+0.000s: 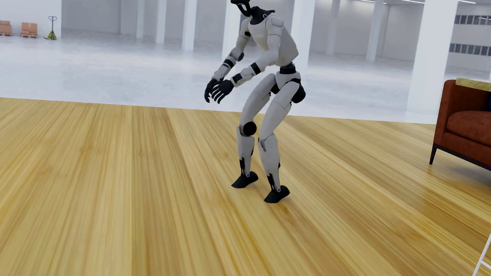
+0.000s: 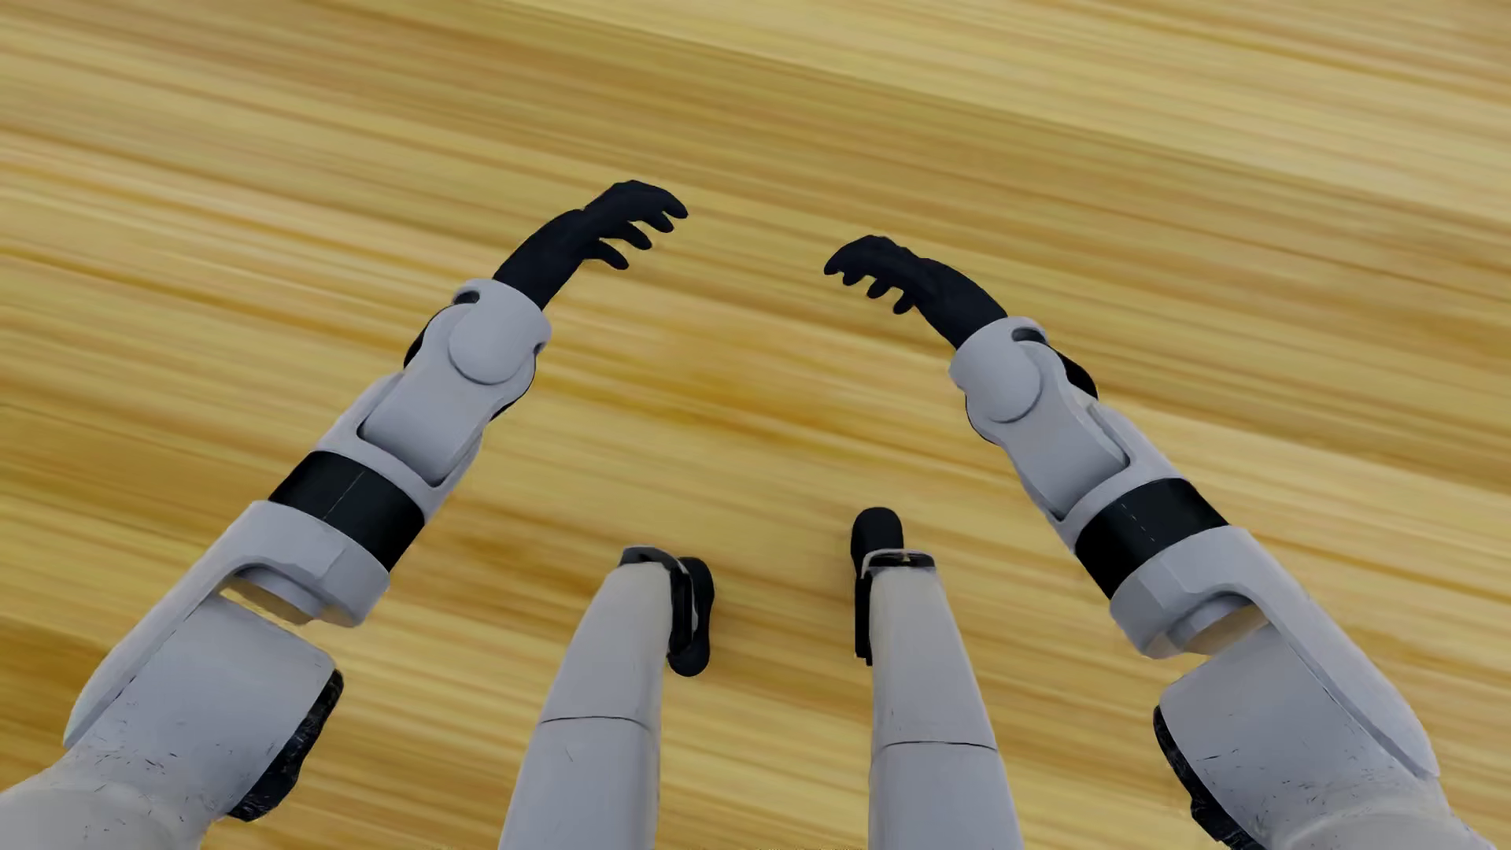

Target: Bend down

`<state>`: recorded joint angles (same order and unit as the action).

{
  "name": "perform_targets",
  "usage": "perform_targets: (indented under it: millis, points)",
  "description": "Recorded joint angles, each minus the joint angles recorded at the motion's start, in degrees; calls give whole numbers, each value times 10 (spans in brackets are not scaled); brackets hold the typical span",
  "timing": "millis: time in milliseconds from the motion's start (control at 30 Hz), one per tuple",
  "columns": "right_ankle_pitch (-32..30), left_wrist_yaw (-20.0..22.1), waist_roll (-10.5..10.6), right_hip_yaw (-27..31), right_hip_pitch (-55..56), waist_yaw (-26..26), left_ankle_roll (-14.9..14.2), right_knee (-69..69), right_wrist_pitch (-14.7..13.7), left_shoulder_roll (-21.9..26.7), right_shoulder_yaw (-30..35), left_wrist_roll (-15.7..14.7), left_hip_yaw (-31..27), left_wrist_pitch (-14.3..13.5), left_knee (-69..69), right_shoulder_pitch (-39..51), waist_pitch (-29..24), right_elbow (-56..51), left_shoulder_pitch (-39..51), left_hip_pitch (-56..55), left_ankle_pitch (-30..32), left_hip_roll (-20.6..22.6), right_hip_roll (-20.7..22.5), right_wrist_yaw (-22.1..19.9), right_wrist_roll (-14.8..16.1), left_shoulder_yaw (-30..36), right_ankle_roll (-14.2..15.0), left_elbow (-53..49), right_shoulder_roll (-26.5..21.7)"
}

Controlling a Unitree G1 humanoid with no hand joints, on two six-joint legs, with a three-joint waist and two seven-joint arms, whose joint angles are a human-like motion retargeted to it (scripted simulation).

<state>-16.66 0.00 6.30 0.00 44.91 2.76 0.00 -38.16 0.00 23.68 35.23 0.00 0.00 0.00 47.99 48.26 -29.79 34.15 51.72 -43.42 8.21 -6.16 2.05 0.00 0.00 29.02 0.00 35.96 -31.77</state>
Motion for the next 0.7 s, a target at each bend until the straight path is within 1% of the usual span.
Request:
perform_targets:
  millis: [33, 67, 100, 133, 167, 200, 233, 267, 300, 333, 367, 400, 433, 467, 500, 533, 567, 600, 633, 700]
  points:
    - [6, 0, 9, 0, 28, 3, 0, -32, 0, 1, 1, 0, 0, 0, 38, 45, 0, 27, 47, -29, -15, -15, 2, 0, 0, -11, 0, 18, -5]
    - [24, 0, 8, 0, 69, -1, 0, -73, 0, 4, 19, 0, 0, 0, 78, 93, 0, 46, 89, -69, -35, -14, -15, 0, 0, 19, 0, 42, -12]
    - [39, 0, 10, 0, 95, -2, 0, -117, 0, 9, 39, 0, 0, 0, 117, 141, 0, 66, 137, -95, -57, -20, -17, 0, 0, 50, 0, 66, -19]
    - [64, 0, 14, 0, 121, -2, 0, -167, 0, 13, 53, 0, 0, 0, 161, 187, 0, 96, 180, -121, -82, -24, -23, 0, 0, 67, 0, 93, -20]
    - [94, 0, 1, 0, 179, -1, 0, -232, 0, 13, 75, 0, 0, 0, 213, 222, 0, 121, 213, -168, -109, -21, -42, 0, 0, 80, 0, 117, -18]
    - [121, 0, 21, 0, 171, 4, 0, -269, 0, 13, 101, 0, 0, 0, 250, 269, 0, 148, 258, -169, -131, -44, -28, 0, 0, 96, 0, 145, -24]
    - [152, 0, 18, 0, 190, 1, 0, -326, 0, 24, 132, 0, 0, 0, 295, 316, 0, 183, 291, -190, -156, -49, -29, 0, 0, 128, 0, 170, -15]
    - [180, 0, 16, 0, 217, 2, 0, -375, 0, 28, 164, 0, 0, 0, 336, 350, 0, 199, 321, -215, -181, -51, -32, 0, 0, 129, 0, 189, -14]
    - [212, 0, 14, 0, 243, -3, 0, -427, 0, 25, 172, 0, 0, 0, 373, 376, 0, 220, 347, -242, -203, -41, -43, 0, 0, 163, 0, 212, -15]
    - [234, 0, 21, 0, 255, 9, 0, -465, 0, 20, 199, 0, 0, 0, 410, 399, 0, 234, 385, -254, -221, -56, -30, 0, 0, 165, 0, 235, -20]
    - [256, 0, 19, 0, 275, 5, 0, -505, 0, 21, 211, 0, 0, 0, 410, 416, 0, 244, 368, -271, -239, -53, -34, 0, 0, 196, 0, 257, -19]
    - [270, 0, 13, 0, 296, 2, 0, -509, 0, 23, 221, 0, 0, 0, 389, 402, 0, 250, 352, -293, -252, -44, -36, 0, 0, 208, 0, 274, -15]
    - [284, 0, 19, 0, 301, 5, 0, -491, 0, 26, 226, 0, 0, 0, 374, 388, 0, 253, 337, -299, -258, -58, -26, 0, 0, 194, 0, 274, -16]
    - [292, 0, 17, 0, 315, 3, 0, -476, 0, 30, 227, 0, 0, 0, 364, 382, 0, 251, 327, -313, -264, -53, -29, 0, 0, 215, 0, 282, -18]
    - [299, 0, 13, 0, 328, 2, 0, -467, 0, 34, 238, 0, 0, 0, 356, 373, 0, 248, 319, -324, -272, -50, -31, 0, 0, 212, 0, 287, -19]
    - [305, 0, 11, 0, 333, 0, 0, -458, 0, 39, 238, 0, 0, 0, 350, 372, 0, 241, 316, -330, -277, -48, -35, 0, 0, 187, 0, 286, -21]
    - [304, 0, 13, 0, 335, 2, 0, -457, 0, 44, 244, 0, 0, 0, 346, 369, 0, 235, 311, -334, -278, -55, -29, 0, 0, 202, 0, 286, -23]
    - [307, 0, 12, 0, 338, -1, 0, -455, 0, 52, 245, 0, 0, 0, 344, 365, 0, 230, 308, -336, -282, -54, -30, 0, 0, 219, 0, 286, -23]
    - [306, 0, 12, 0, 347, -5, 0, -453, 0, 48, 256, 0, 0, 0, 344, 364, 0, 227, 306, -345, -286, -44, -35, 0, 0, 227, 0, 293, -27]
    - [293, 0, 11, 0, 337, -1, 0, -473, 0, 55, 246, 0, 0, 0, 357, 363, 0, 225, 308, -334, -283, -52, -24, 0, 0, 218, 0, 284, -26]
